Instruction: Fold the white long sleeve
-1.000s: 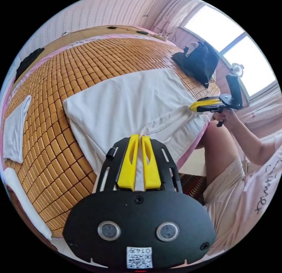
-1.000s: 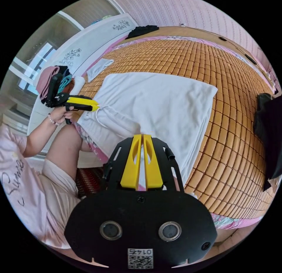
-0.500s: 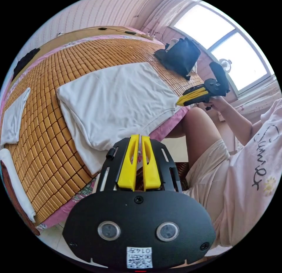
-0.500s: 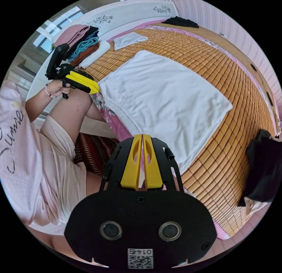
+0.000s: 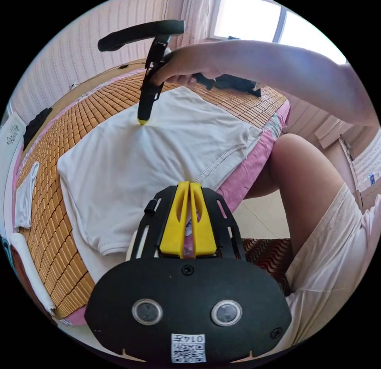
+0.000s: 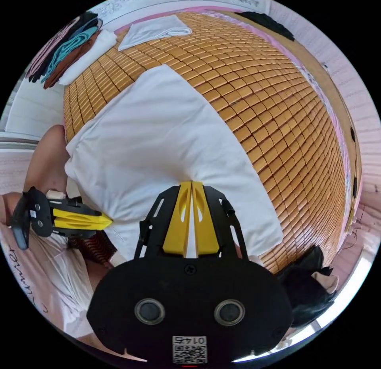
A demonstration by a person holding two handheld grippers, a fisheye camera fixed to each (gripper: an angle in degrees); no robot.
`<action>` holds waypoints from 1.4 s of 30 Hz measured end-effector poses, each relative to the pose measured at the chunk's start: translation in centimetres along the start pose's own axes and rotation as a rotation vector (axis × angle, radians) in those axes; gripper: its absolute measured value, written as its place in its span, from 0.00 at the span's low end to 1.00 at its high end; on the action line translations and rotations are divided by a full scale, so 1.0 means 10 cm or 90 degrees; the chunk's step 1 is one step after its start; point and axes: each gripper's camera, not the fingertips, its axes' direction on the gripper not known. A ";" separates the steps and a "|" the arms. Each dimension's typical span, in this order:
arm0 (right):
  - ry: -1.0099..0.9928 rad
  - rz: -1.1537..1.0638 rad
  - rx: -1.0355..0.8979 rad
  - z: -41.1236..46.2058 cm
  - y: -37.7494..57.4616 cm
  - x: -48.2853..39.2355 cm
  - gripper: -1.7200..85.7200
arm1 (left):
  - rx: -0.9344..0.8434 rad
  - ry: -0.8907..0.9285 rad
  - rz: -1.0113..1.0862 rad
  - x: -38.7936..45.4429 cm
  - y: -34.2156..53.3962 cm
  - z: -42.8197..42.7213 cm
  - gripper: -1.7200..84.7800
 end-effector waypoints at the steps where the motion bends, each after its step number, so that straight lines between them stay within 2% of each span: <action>1: 0.007 0.001 0.007 -0.04 -0.02 0.01 0.01 | 0.000 0.003 -0.002 0.01 0.01 0.01 0.01; 3: 0.006 0.027 0.022 -0.01 -0.14 0.13 0.01 | 0.004 0.018 -0.012 0.02 0.06 0.06 0.01; 8: 0.000 -0.014 -0.067 0.07 -0.31 0.23 0.01 | 0.014 0.033 -0.012 0.09 0.16 0.14 0.01; 10: 0.039 0.031 -0.038 0.08 -0.32 0.34 0.01 | 0.024 0.034 -0.015 0.11 0.20 0.17 0.01; 13: -0.042 0.101 -0.003 0.22 -0.20 0.55 0.01 | 0.029 0.033 -0.012 0.16 0.26 0.19 0.01; 17: -0.173 0.192 0.147 0.04 0.49 0.74 0.01 | 0.069 0.033 0.010 0.26 0.36 0.10 0.01; 20: -0.143 0.266 0.215 0.00 1.34 0.67 0.01 | 0.140 0.070 0.023 0.32 0.37 0.03 0.02; 22: -0.110 0.317 0.194 0.08 1.85 0.58 0.02 | 0.169 0.089 0.040 0.37 0.32 0.03 0.04; 25: -0.139 0.385 0.119 0.31 2.58 0.40 0.04 | 0.184 0.131 0.101 0.53 0.21 0.13 0.12; 29: -0.204 0.465 0.080 0.59 3.21 0.23 0.10 | 0.141 0.159 0.179 0.84 -0.04 0.39 0.18; 32: -0.250 0.482 0.083 0.79 3.41 0.22 0.09 | 0.105 0.148 0.206 1.02 -0.24 0.59 0.21; 37: -0.312 0.482 0.161 0.86 3.72 0.25 0.04 | 0.063 0.146 0.236 1.20 -0.51 0.85 0.25; 42: -0.443 0.454 0.357 0.71 4.13 0.22 0.04 | 0.058 0.140 0.237 1.28 -0.64 0.90 0.19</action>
